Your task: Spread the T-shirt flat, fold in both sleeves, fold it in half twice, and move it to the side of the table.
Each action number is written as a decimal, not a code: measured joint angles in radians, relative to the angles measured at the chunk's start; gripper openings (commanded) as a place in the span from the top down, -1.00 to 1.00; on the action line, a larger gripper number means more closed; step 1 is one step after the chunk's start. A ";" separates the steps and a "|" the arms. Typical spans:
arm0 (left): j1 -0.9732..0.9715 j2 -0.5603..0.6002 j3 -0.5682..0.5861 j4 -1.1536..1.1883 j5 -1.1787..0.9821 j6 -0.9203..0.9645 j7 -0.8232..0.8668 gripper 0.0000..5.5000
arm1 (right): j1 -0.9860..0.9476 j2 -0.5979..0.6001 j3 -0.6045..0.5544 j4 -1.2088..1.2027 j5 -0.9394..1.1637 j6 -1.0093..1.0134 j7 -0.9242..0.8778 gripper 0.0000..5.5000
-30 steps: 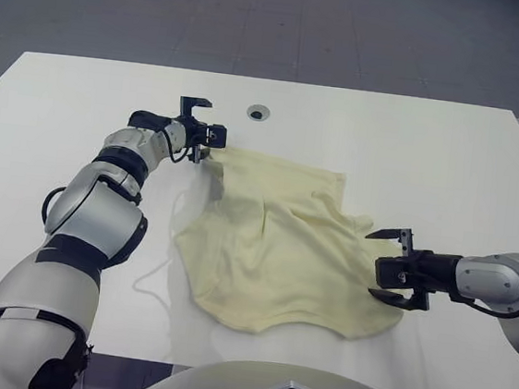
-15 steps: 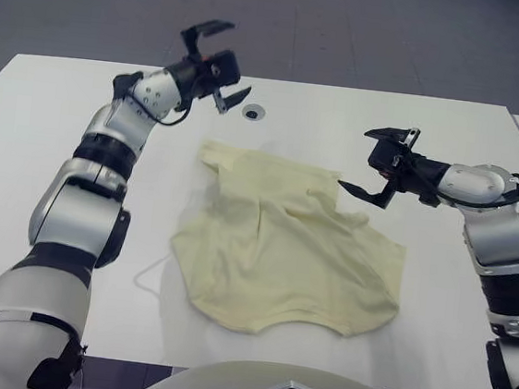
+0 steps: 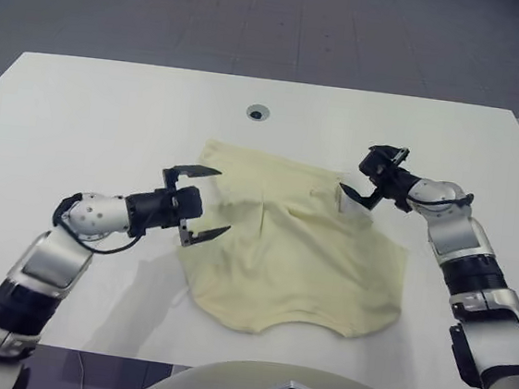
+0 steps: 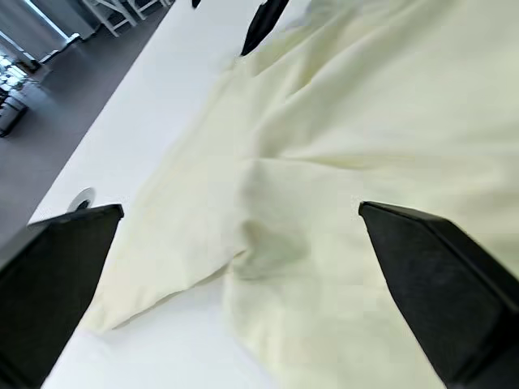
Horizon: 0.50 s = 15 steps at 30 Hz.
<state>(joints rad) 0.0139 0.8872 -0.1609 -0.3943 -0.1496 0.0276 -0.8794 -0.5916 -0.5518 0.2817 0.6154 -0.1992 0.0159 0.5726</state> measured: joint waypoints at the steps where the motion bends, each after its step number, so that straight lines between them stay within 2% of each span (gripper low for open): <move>1: 0.019 0.029 0.003 -0.040 0.004 0.011 -0.015 -0.96 | -0.035 0.015 0.013 0.054 -0.020 -0.027 -0.015 -0.95; 6: 0.054 0.050 0.009 -0.051 0.091 0.041 -0.019 -0.96 | -0.165 0.067 0.082 0.271 -0.117 -0.158 -0.075 -0.95; 11: 0.088 0.064 -0.043 0.042 0.215 -0.026 -0.019 -0.96 | -0.285 0.072 0.157 0.471 -0.240 -0.211 -0.197 -0.95; 15: 0.042 0.065 -0.053 0.122 0.268 -0.119 0.000 -0.96 | -0.349 0.080 0.181 0.607 -0.303 -0.213 -0.306 -0.95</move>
<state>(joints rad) 0.0560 0.9520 -0.2144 -0.2719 0.1183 -0.0915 -0.8791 -0.9404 -0.4720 0.4627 1.2222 -0.5019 -0.1975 0.2669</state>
